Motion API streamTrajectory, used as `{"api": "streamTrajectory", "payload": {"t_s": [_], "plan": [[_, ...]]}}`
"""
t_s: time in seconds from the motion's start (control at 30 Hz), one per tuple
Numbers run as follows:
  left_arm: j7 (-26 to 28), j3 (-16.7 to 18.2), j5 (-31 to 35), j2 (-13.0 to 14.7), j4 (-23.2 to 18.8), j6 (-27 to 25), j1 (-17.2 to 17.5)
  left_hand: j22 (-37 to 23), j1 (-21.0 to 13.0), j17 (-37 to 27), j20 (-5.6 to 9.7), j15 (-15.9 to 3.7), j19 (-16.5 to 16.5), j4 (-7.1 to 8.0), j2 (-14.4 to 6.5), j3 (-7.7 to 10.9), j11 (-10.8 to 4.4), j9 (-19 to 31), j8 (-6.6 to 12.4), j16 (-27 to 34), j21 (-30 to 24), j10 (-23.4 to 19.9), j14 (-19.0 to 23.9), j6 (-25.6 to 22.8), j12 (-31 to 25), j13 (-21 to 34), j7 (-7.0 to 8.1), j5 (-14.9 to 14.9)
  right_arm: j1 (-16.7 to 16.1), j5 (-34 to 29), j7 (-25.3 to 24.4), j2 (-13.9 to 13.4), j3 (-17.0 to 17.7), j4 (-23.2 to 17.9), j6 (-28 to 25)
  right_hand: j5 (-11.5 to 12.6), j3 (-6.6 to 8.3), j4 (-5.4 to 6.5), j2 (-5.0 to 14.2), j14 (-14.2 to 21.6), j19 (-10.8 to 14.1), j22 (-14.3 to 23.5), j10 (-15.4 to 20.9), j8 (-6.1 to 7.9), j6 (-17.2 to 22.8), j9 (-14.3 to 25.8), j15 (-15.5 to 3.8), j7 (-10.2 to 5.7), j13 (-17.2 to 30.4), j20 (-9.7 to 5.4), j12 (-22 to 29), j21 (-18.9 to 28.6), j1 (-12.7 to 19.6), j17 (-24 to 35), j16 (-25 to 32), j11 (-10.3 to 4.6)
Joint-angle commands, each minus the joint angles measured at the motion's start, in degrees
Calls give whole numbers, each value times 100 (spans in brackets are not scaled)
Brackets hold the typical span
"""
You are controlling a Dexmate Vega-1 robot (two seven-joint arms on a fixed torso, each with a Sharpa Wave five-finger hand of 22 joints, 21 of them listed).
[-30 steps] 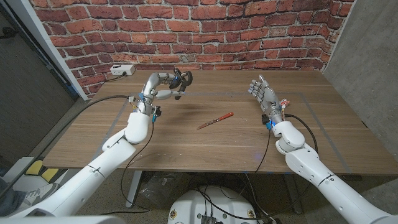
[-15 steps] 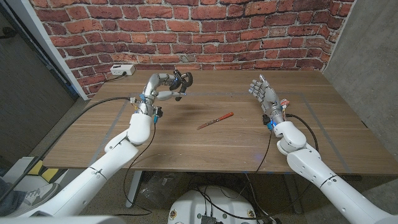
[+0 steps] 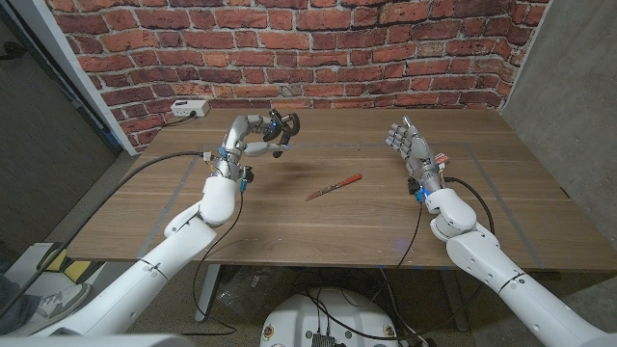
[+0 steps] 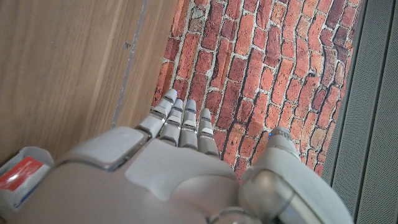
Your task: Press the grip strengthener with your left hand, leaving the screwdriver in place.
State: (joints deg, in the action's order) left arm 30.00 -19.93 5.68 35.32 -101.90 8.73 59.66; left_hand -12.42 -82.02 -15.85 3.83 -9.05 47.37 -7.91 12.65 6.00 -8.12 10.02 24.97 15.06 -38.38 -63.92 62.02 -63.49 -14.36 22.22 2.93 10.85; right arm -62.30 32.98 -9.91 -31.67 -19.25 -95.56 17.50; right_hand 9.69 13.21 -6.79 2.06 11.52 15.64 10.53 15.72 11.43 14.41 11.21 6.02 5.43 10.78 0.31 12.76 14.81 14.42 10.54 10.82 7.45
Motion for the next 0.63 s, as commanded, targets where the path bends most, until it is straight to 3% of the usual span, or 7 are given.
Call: {"api": "streamTrajectory", "payload": {"t_s": [0.03, 0.63], "plan": [[-123, -9, -127, 50, 49, -28, -72, -18, -1391, -12, 321, -277, 146, -72, -1425, 1385, -163, 93, 467, 35, -346, -98, 190, -1590, 3, 42, -583, 51, -29, -50, -68, 4, 5, -78, -11, 40, 22, -33, 54, 28, 24, 11, 10, 7, 3, 8, 1, 6, 11, 0, -21, -8, 15, 6, -8, 16], [-80, 38, -158, 86, -8, -66, -58, 14, -1379, -15, 323, -280, 51, -68, -1422, 1410, -160, 96, 472, 32, -506, -57, 177, -1547, 31, 133, -549, 79, 126, -77, 28, 88, -39, 76, 90, 40, 21, -35, 54, 26, 33, 12, 12, 9, 9, 8, 3, 6, 11, -3, -21, -20, 15, 5, -10, 10]]}}
